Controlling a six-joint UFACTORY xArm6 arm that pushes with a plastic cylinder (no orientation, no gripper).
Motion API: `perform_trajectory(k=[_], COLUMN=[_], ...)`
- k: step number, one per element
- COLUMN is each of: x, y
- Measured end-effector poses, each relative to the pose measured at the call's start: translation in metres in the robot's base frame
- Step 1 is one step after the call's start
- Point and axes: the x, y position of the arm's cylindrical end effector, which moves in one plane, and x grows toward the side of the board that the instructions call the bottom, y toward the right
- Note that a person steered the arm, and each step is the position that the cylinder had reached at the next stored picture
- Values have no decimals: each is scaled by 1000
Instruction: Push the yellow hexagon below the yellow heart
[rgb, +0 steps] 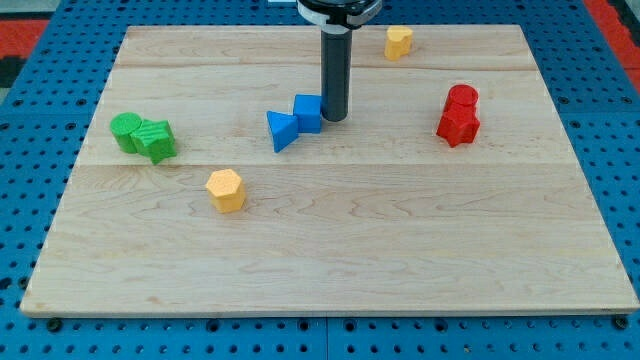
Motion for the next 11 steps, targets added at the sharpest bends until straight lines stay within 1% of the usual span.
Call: perform_trajectory(k=[2, 3, 4, 5, 6, 7, 8, 9, 10, 11], x=[-6, -10, 10, 88, 188, 191, 176, 145, 155, 142], y=[-10, -44, 7, 62, -14, -123, -153, -119, -154, -164])
